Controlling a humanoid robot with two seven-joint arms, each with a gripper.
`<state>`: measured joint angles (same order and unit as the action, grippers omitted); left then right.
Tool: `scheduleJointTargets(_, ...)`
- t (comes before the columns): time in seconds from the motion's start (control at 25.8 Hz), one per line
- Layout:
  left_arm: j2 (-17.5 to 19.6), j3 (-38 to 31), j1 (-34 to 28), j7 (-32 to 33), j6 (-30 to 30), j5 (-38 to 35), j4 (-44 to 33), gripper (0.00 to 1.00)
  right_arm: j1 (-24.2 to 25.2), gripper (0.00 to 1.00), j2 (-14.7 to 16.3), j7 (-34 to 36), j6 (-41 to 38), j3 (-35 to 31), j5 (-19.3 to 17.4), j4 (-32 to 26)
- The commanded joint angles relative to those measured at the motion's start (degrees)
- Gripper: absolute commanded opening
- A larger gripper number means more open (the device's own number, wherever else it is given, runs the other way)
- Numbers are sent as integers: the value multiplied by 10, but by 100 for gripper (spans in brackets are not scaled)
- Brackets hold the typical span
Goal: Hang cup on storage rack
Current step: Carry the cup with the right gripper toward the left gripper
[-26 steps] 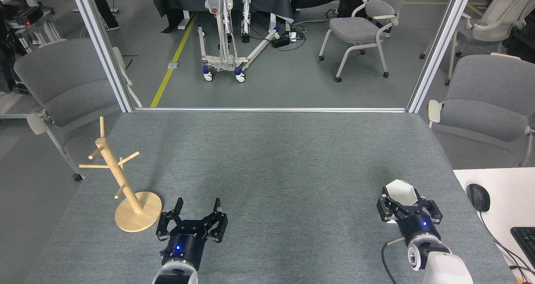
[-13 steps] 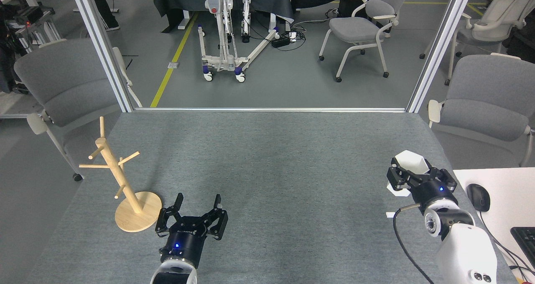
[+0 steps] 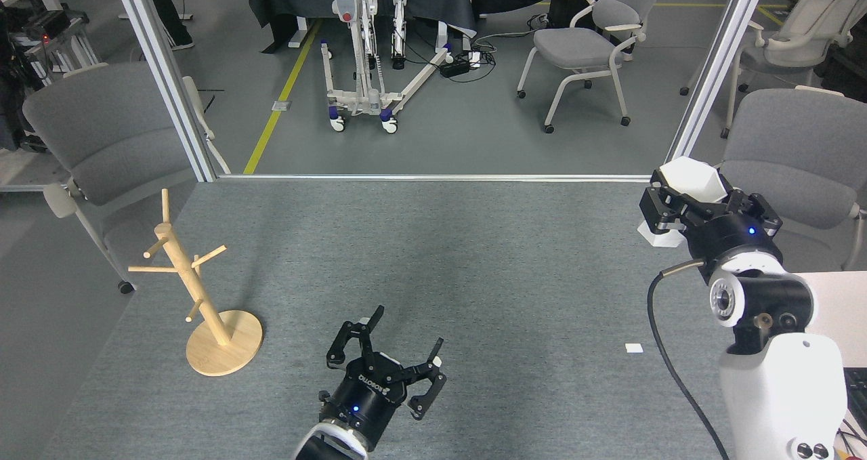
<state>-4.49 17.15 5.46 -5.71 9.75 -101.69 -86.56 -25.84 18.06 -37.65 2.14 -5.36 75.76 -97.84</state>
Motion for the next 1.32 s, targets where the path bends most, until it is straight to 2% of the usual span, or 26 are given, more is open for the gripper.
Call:
scheduleJointTargets(0.0,0,66,22,3,9,-16,-4,99,-11,44,-11,-35,79,69,4,-40)
scheduleJointTargets(0.08,-3,94,42,15,8,-19,-3,99,-32,43,-13,-60,144,110,6,-46)
scheduleJointTargets(0.19,-12,101,87,52,9,-19,3,99,-57,44,-7,-94,213,166,23,-49)
scheduleJointTargets(0.39,-32,110,155,75,19,-18,43,99,-76,45,-8,-123,294,232,73,-49)
scheduleJointTargets(0.54,-36,107,186,76,22,-9,65,99,-84,45,-8,-151,342,278,97,-49)
scheduleJointTargets(0.7,-37,108,204,91,24,8,68,99,-78,44,-14,-166,352,313,113,-48)
scheduleJointTargets(0.85,-37,112,220,126,54,54,69,99,-69,44,-17,-167,357,334,118,-48)
scheduleJointTargets(1.05,-38,115,235,192,69,116,83,99,-52,44,-36,-167,359,355,127,-48)
scheduleJointTargets(1.16,-38,123,239,202,72,129,85,99,-48,43,-41,-167,360,372,133,-48)
scheduleJointTargets(1.28,-38,134,242,204,74,134,90,99,-40,43,-61,-167,361,378,143,-48)
